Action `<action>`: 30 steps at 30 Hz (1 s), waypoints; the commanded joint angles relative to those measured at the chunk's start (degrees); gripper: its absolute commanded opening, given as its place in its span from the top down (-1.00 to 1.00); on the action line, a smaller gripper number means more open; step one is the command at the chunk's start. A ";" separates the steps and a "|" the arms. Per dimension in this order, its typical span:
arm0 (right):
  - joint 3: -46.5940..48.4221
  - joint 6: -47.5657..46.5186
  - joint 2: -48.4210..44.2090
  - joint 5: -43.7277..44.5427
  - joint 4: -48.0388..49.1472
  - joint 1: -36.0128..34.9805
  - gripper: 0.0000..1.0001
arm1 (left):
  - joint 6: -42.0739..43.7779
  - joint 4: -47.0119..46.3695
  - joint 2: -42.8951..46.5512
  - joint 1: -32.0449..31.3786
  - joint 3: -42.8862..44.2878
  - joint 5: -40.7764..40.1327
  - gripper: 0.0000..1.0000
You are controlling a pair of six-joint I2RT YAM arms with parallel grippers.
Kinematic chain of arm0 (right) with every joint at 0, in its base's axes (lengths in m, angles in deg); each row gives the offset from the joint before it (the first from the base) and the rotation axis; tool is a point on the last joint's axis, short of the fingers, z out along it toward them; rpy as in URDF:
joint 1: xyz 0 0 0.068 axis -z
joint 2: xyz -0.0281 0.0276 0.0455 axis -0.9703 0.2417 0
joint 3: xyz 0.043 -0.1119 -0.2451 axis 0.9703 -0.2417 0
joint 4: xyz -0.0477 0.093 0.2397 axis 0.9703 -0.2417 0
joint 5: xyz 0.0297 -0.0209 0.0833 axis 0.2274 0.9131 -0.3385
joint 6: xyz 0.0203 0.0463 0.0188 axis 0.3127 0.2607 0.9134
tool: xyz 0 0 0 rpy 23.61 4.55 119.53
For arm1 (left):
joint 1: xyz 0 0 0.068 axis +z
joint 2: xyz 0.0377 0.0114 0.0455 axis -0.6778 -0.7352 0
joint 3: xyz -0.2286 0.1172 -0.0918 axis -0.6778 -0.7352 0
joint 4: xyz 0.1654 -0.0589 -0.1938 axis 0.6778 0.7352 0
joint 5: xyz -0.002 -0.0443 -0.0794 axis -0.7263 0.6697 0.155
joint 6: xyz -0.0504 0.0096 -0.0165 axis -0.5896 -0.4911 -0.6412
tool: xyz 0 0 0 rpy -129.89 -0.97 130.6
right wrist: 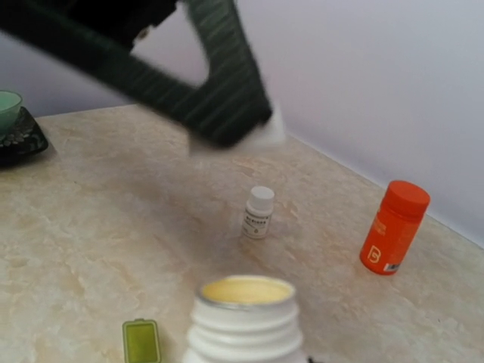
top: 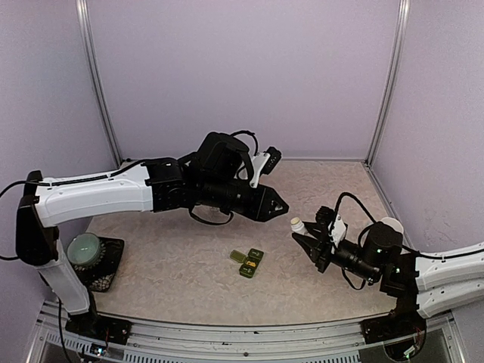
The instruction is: Sort the pills into containers
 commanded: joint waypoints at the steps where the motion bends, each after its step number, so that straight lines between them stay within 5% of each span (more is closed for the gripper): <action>1: 2.82 -1.10 0.23 -1.60 -1.57 0.23 0.39 | -1.23 -1.63 -0.35 -0.87 1.22 3.04 0.64; 30: 6.31 -3.50 2.26 -2.84 -3.93 -0.36 0.44 | -1.79 -1.61 -5.43 -1.39 4.07 8.23 0.64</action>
